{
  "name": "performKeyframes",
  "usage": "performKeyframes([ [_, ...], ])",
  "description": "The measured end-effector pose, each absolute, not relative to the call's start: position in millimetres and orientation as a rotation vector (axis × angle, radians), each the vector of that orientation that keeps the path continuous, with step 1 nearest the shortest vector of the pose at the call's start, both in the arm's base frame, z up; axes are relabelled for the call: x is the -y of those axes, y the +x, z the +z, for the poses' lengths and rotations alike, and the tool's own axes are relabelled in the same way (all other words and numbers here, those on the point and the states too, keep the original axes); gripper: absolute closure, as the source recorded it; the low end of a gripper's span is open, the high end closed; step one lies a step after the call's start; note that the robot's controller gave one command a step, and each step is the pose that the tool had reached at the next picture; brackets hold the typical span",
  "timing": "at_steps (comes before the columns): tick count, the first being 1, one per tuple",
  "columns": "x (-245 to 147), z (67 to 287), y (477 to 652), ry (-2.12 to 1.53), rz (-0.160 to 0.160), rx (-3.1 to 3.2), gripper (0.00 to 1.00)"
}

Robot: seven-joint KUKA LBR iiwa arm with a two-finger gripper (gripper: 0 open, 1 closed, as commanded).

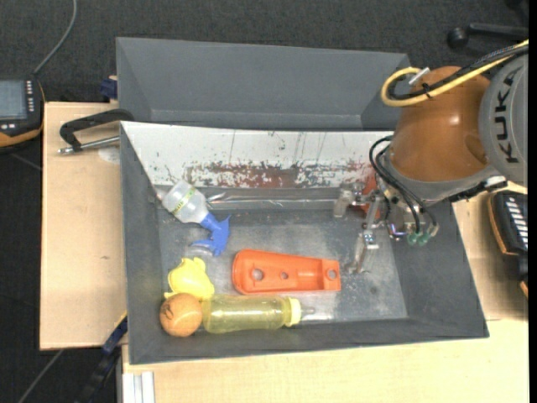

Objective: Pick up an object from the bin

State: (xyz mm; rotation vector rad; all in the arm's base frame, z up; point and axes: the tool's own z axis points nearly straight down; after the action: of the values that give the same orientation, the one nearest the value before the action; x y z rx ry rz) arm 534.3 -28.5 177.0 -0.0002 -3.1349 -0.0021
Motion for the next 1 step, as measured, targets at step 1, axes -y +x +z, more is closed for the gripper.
performKeyframes([
  [1,28.5,181.5,536.1,0.001,-0.001,3.144,0.0],
])
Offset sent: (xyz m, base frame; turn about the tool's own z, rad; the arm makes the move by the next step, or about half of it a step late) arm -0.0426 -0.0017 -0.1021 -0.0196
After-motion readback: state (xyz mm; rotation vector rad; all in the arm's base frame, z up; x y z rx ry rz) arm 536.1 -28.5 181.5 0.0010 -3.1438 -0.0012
